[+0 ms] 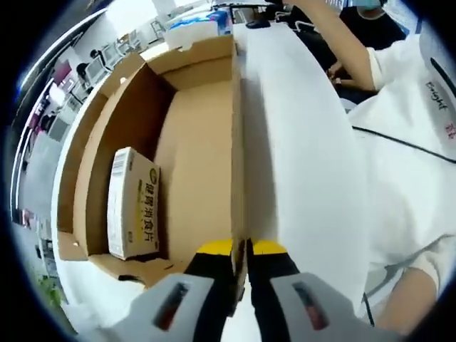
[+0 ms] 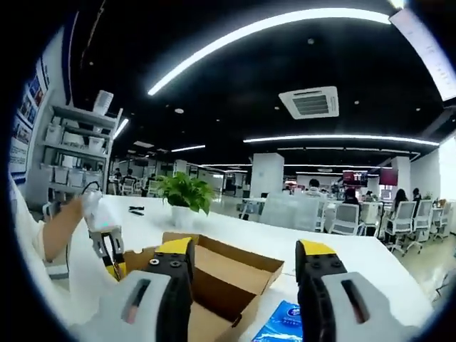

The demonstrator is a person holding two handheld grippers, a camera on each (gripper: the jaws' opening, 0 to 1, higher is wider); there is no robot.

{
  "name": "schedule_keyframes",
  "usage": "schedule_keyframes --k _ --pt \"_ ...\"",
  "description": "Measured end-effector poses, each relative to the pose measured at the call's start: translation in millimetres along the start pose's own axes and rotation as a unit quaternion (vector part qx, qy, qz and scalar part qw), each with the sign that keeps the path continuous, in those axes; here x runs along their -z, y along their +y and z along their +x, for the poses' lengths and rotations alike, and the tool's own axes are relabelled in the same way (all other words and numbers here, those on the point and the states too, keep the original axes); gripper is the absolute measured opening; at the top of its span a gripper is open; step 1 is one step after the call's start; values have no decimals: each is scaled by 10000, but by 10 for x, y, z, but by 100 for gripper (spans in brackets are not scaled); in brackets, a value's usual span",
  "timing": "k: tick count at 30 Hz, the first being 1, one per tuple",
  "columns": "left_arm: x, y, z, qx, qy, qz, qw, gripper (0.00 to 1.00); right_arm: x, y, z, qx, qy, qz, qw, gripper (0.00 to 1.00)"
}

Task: Operate the shoe box by opening the lid, removing the specified soft item, and placing it in the target area until the item is outside and the box remains undamaged.

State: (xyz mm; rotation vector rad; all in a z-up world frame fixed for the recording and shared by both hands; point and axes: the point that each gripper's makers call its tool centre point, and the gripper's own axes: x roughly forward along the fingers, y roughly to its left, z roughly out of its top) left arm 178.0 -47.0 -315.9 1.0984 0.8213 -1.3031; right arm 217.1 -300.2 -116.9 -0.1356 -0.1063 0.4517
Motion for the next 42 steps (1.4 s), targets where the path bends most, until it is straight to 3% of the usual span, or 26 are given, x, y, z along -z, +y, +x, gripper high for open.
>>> schedule_keyframes --k 2,3,5,7,8,9,12,16,19,21,24,29,33,36,42 --pt "-31 -1 -21 19 -173 -344 9993 12 7 50 -8 -87 -105 -134 9998 58" --pt "-4 16 -48 -47 -112 -404 9991 12 21 93 -27 -170 -191 -32 9997 58" --pt "-27 57 -99 -261 -171 -258 9992 12 73 131 -56 -253 -170 221 9993 58" --pt "-79 46 -171 -338 -307 -266 9986 13 71 106 -74 -198 -170 204 9995 60" --pt "-88 104 -206 -620 -268 -231 9974 14 60 88 -77 -157 -188 172 9996 60" --pt "-69 90 -211 -705 -156 -150 9973 15 64 79 -84 -158 -164 149 9996 62" --pt "17 8 -157 -532 64 -218 9983 14 89 20 -121 -96 -168 173 9997 62" --pt "14 25 -164 -567 48 -225 9981 8 106 86 -148 -315 -220 349 9987 59" --pt "13 66 -191 -773 174 -111 9968 10 177 62 -160 -183 36 -25 9998 56" --pt "17 58 -180 -745 177 -112 9970 9 149 71 -165 -96 -12 -166 9998 56" --pt "34 11 -130 -555 159 -47 9983 6 59 160 -164 -156 -87 61 9998 57" --pt "38 -7 -138 -689 55 175 9975 5 -62 268 -150 -151 -224 -84 9996 57" --pt "30 2 -136 -700 33 125 9975 5 -41 298 -77 -59 -59 -405 9991 47" --pt "29 3 -134 -764 116 112 9969 6 48 299 -6 -100 251 -787 9965 48" --pt "38 19 -134 -740 316 51 9967 6 91 378 170 -488 640 -1036 9914 48"
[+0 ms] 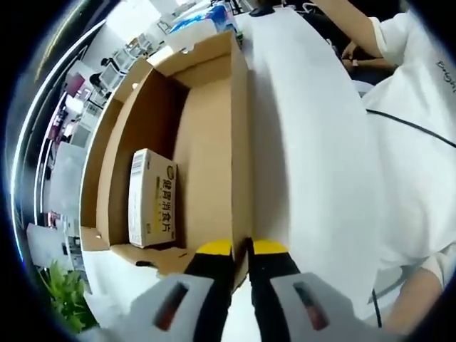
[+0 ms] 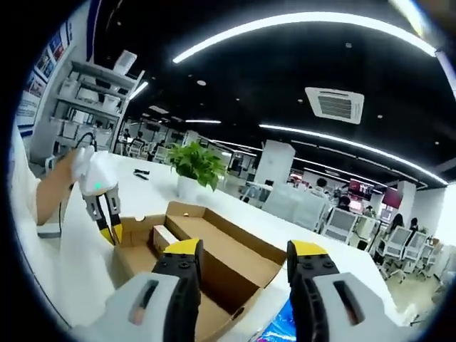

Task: Operate the shoe box by opening the lid, removing the specified soft item, and placing it in the target area until the item is outside and the box remains undamaged.

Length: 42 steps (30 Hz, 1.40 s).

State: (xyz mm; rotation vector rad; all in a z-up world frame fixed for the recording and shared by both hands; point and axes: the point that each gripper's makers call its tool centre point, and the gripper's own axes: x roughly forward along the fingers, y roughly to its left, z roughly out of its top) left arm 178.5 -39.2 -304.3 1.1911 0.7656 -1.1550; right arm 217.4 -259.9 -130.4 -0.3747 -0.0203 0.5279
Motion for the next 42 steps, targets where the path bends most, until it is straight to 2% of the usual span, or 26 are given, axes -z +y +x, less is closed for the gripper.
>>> schedule_keyframes --k 5,7,9,11,14,19,22,25,27,30,33,34,37,38,41,42 --pt "1 -16 4 100 20 -53 9999 5 -16 140 118 -452 141 -183 9987 46" --pt "0 -31 3 127 16 -15 9999 4 -52 168 146 -517 114 -227 9983 45" --pt "0 -39 2 201 36 -135 9997 3 -75 175 162 -537 91 -285 9981 43" --pt "1 -22 7 259 4 -415 9988 3 -85 176 167 -549 50 -342 9979 39" --pt "9 3 17 277 -86 -342 9990 4 -62 194 177 -553 58 -359 9978 38" --pt "9 -14 29 383 -37 -374 9986 4 6 227 206 -624 141 -308 9975 40" --pt "9 -10 27 386 -40 -375 9985 4 15 247 243 -743 138 -140 9970 42" --pt "7 -12 28 383 -32 -397 9985 4 10 269 261 -710 39 -22 9975 47" --pt "9 -17 31 366 19 -367 9987 4 4 305 286 -616 -161 178 9978 45" --pt "8 -23 25 282 -18 -356 9990 5 91 408 320 -733 44 53 9973 43" --pt "3 -10 27 260 -18 -372 9990 5 112 416 324 -701 195 -342 9968 43" --pt "3 -9 28 257 -11 -374 9990 5 89 411 323 -644 177 -353 9971 43" --pt "0 1 27 264 -38 -453 9986 5 -3 420 310 -698 -4 -176 9974 49" --pt "-4 11 30 273 -62 -607 9978 6 -28 420 330 -767 -38 -104 9970 51" --pt "-5 12 40 299 58 -657 9974 6 -68 436 464 -828 -116 341 9959 51" --pt "-1 14 38 291 55 -715 9970 6 -57 464 489 -900 -105 345 9953 50"
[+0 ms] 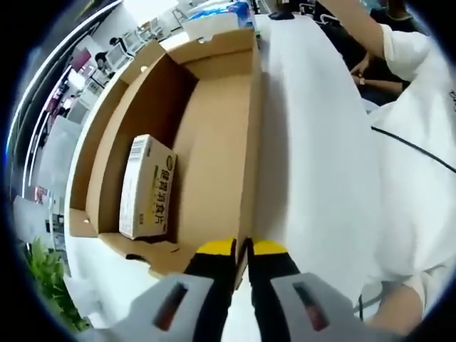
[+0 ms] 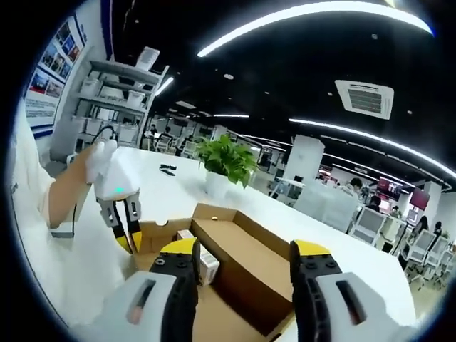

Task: Operate the shoe box by opening the lid, removing the specified soft item, and placing it in the target area until the item is outside and the box remains undamaged.

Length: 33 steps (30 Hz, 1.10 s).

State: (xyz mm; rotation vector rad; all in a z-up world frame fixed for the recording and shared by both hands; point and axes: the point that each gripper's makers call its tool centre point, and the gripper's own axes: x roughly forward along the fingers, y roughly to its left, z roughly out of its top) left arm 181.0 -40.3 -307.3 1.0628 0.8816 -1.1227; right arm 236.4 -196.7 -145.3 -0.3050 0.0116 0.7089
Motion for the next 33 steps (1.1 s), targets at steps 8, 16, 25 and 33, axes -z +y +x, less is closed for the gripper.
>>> schedule_keyframes --k 8,16,25,33 --pt "1 -26 4 -90 -9 109 9999 7 204 60 88 -61 489 -722 9962 35" --pt "7 -6 1 -292 -13 110 9995 8 31 212 315 -872 521 -501 9936 32" --pt "15 -3 7 -153 30 109 9998 6 207 130 367 -856 891 -1225 9848 21" --pt "8 -14 6 -240 -44 208 9995 7 384 22 406 -629 1024 -1364 9833 26"
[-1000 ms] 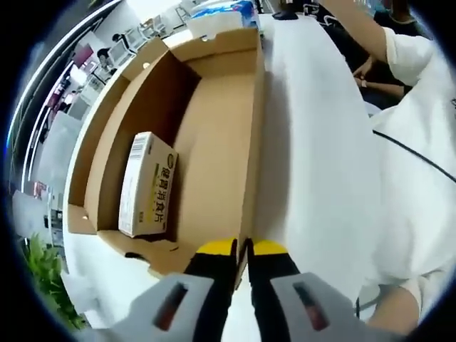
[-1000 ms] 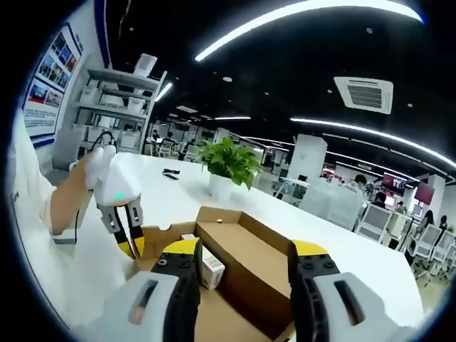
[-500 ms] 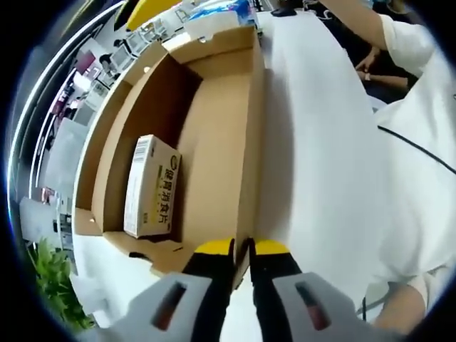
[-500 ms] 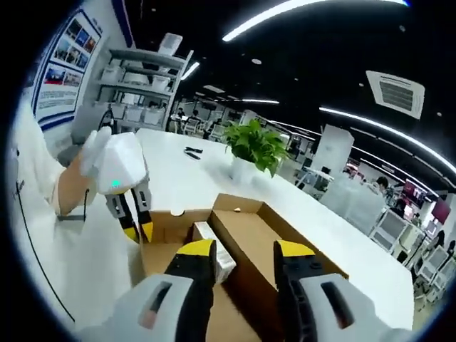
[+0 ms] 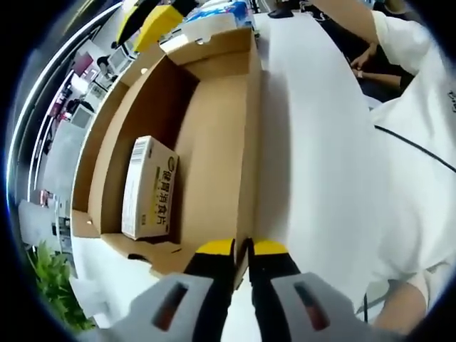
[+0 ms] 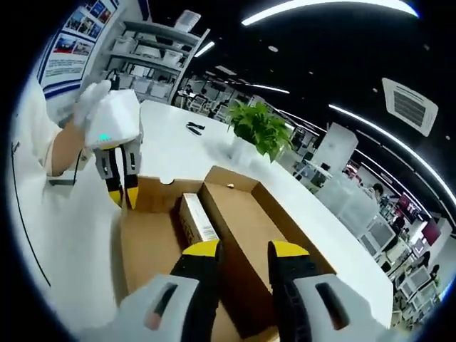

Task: Operate the shoe box by opening the lid, removing the specified soft item, and placing it in the target area until the item is outside and the box remains undamaged.

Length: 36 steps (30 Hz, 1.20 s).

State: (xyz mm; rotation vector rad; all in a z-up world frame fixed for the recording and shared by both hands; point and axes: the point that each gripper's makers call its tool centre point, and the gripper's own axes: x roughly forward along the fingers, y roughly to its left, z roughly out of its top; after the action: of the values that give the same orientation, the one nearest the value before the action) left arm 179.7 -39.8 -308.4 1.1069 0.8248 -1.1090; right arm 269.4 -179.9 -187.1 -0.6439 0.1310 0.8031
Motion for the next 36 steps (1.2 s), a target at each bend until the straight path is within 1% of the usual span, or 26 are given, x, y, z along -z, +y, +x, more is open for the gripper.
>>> schedule_keyframes --k 1,2,3,5,6,9,12,16,17,18,20,22,26,27,28,30,31,32,36 --pt "-1 6 0 -8 -2 -38 10000 7 4 6 28 6 6 22 10000 27" --pt "-2 5 0 10 12 -61 10000 7 18 38 58 -61 46 54 10000 26" --pt "-1 5 1 21 20 -59 10000 7 41 141 109 -295 110 69 9995 26" --pt "-1 3 1 38 42 -72 10000 7 42 229 189 -380 155 -24 9992 27" --pt "-1 0 0 51 44 -55 10000 7 46 273 228 -403 210 -136 9989 27" --pt "-3 4 -2 82 31 -85 9999 7 50 340 321 -465 288 -341 9979 26" --pt "-3 1 -2 71 47 -92 9999 7 32 356 371 -502 293 -395 9975 27" --pt "-3 -5 -6 57 28 -117 9999 6 -27 320 392 -432 232 -410 9980 27" --pt "-3 -4 -7 71 15 -121 9999 6 -30 355 406 -519 218 -341 9978 27" --pt "-3 -4 -7 89 1 -105 9999 6 -21 400 421 -621 231 -329 9973 27" --pt "-6 6 -13 158 -63 -166 9997 6 7 425 452 -639 282 -354 9969 28" --pt "-9 -1 -10 171 -71 -155 9997 6 32 430 479 -609 330 -364 9969 31" --pt "-6 -9 -7 160 -39 -106 9998 6 21 493 508 -747 328 -234 9964 26" --pt "-7 -7 -8 162 -57 -130 9998 6 26 526 533 -828 386 -197 9956 25" --pt "-7 -2 -10 163 -82 -151 9997 6 28 530 539 -830 401 -201 9955 26" --pt "-11 3 -11 171 -121 -249 9995 6 56 534 568 -816 483 -322 9950 28" --pt "-14 4 -13 177 -158 -266 9994 6 83 551 577 -863 551 -428 9938 29" --pt "-17 5 -12 177 -170 -264 9993 6 84 558 581 -877 551 -428 9937 29" --pt "-16 -2 -7 167 -142 -249 9995 6 124 606 601 -1027 648 -468 9915 31"
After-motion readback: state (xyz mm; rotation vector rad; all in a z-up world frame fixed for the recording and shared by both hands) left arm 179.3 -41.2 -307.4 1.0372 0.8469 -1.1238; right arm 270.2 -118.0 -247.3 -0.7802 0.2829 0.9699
